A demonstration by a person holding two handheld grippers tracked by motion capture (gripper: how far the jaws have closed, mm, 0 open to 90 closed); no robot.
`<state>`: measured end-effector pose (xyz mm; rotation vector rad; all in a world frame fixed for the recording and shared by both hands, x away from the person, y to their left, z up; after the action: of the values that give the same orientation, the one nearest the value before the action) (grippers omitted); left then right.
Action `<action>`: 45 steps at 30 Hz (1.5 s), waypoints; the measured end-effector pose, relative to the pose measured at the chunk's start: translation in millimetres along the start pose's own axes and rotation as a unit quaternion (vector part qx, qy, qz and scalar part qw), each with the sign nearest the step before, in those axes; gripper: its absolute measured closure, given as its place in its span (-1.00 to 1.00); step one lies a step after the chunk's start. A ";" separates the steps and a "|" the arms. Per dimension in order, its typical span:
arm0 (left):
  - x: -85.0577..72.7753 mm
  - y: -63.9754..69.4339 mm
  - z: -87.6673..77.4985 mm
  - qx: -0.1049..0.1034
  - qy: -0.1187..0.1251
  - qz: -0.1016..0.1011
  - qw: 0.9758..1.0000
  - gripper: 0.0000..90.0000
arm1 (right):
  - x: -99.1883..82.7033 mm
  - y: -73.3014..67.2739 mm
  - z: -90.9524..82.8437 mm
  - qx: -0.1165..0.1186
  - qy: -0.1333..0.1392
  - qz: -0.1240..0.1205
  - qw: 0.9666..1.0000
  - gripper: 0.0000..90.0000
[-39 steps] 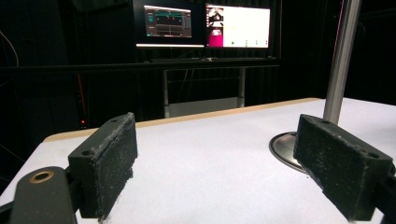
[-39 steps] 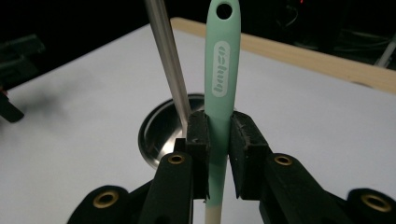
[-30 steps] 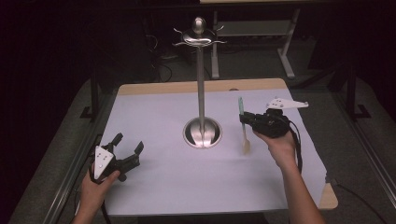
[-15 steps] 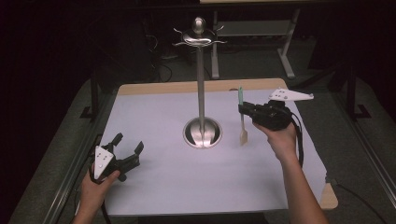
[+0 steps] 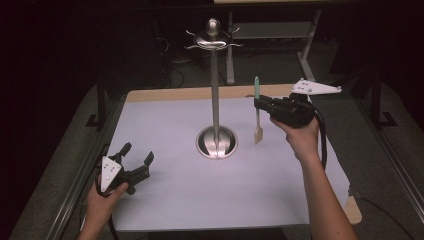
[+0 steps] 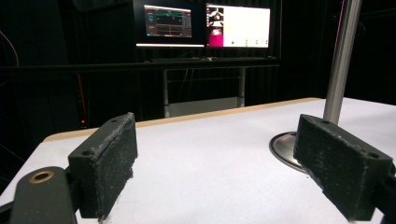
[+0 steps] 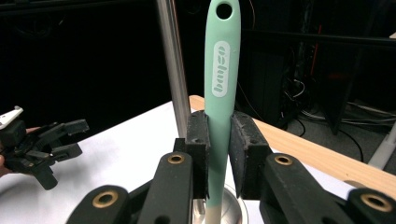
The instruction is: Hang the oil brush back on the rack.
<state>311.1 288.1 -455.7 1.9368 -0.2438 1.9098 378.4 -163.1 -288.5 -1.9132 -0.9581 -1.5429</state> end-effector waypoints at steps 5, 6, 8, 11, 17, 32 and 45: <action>0.0 0.0 0.0 0.000 0.000 -0.001 1.000 -0.71 | 9.7 0.7 -0.6 0.001 0.003 -0.006 1.000 0.74; 0.0 -0.1 0.0 0.000 0.000 -0.001 1.000 -0.71 | 12.3 0.9 -0.8 0.003 0.007 -0.006 1.000 0.74; 0.0 0.0 0.1 0.000 0.000 -0.001 1.000 -0.71 | 16.9 0.8 -1.0 0.004 0.015 -0.006 1.000 0.74; 0.1 0.0 0.0 0.000 0.001 -0.001 1.000 -0.71 | 24.5 -0.1 -0.9 0.005 0.021 -0.011 1.000 0.74; 0.1 0.4 0.4 -0.001 0.003 -0.005 1.000 -0.71 | 38.1 -1.6 -0.3 0.006 0.027 -0.020 0.999 0.74; 0.1 0.4 0.3 0.000 0.003 -0.005 1.000 -0.71 | 70.5 -2.5 1.4 0.016 0.055 -0.037 0.998 0.74; 0.2 0.4 0.1 0.000 0.002 -0.005 1.000 -0.71 | 82.9 -5.0 4.7 0.023 0.064 -0.046 0.997 0.74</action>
<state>311.1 287.8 -455.5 1.9308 -0.2327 1.9061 386.7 -138.9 -209.4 -1.7376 -1.0288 -1.6609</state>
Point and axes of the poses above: each handheld gripper's, and its own axes: z roughly forward along the jaws, x roughly out of its top, y roughly to its right, the point moved 3 cm from there along z, roughly forward along the jaws, and after that the axes turned 11 degrees about -z, right-handed, at the moved point
